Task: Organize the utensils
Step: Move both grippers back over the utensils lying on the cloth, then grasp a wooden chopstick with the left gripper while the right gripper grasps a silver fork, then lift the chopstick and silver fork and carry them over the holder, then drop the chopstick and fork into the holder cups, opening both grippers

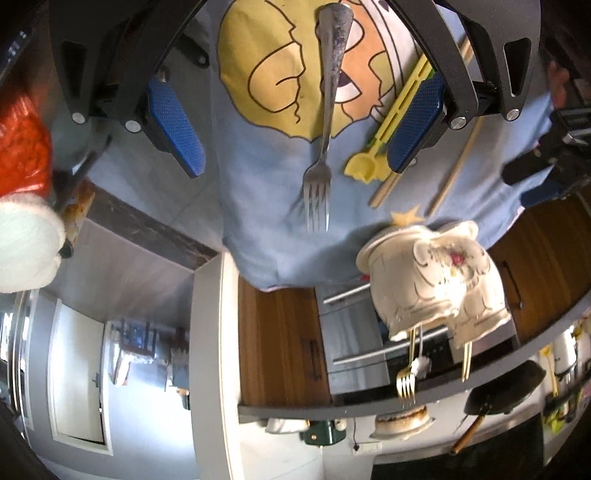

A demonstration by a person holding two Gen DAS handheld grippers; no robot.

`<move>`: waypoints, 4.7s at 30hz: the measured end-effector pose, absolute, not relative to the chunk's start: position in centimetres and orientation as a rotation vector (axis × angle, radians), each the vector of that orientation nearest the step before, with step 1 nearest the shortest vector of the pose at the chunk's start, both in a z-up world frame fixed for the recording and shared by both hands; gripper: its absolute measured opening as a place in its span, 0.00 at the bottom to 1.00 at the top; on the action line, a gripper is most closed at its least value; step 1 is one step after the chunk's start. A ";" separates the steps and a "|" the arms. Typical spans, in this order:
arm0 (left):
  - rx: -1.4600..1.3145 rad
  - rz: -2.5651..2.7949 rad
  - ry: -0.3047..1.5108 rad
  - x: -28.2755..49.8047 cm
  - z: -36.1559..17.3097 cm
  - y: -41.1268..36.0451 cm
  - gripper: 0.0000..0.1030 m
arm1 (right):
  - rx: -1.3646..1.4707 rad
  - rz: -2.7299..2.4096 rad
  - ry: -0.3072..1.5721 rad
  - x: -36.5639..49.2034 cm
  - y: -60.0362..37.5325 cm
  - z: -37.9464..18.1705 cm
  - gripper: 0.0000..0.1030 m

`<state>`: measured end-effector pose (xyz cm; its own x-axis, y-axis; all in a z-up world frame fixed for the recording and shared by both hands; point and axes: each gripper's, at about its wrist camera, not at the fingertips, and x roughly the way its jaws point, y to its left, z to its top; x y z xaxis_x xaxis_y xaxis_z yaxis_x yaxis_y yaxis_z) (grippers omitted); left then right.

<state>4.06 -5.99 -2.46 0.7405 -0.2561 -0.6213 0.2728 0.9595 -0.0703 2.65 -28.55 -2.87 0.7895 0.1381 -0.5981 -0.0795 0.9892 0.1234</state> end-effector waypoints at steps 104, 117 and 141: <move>-0.006 -0.395 0.296 7.2 11.4 0.6 0.06 | 0.029 0.420 0.364 6.0 -21.4 12.4 0.06; -0.009 -0.393 0.174 14.0 14.4 -0.9 0.06 | 0.062 0.369 0.292 10.9 -20.5 13.9 0.06; 0.050 -0.423 0.250 15.6 8.1 -2.5 0.06 | 0.050 0.386 0.511 15.6 -19.0 6.1 0.06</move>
